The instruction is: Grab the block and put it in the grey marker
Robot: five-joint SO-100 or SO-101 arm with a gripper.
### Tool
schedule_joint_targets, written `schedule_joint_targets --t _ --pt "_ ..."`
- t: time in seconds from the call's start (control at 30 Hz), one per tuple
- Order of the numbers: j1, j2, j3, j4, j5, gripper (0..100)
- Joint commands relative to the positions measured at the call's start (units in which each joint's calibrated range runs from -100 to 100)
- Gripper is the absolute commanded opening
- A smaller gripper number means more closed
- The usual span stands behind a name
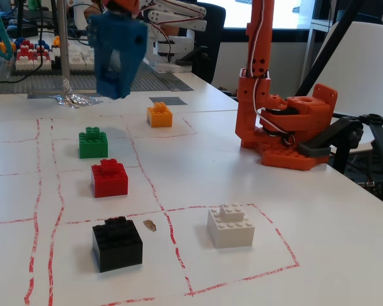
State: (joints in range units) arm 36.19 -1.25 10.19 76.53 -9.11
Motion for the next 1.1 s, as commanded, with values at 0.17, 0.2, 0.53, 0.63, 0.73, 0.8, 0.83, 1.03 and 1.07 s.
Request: schedule_joint_targets --t 0.17,0.2,0.53,0.63,0.73,0.8,0.83,1.03,1.07 --pt "8.1 -17.2 1.8 6.4 20.9 0" --pt "10.4 -17.6 2.0 6.9 23.3 0" --pt "36.9 -7.8 -2.6 5.3 41.9 0" --pt "43.0 -1.6 -7.1 4.0 46.1 0" --pt "47.3 5.1 -13.6 3.9 48.9 0" --pt "49.3 9.1 -17.9 3.6 50.3 0" --pt "50.2 10.9 -19.7 3.6 51.1 0" --pt "53.0 18.2 -26.8 2.2 53.1 0" --pt "53.3 19.0 -27.0 1.6 53.5 0"
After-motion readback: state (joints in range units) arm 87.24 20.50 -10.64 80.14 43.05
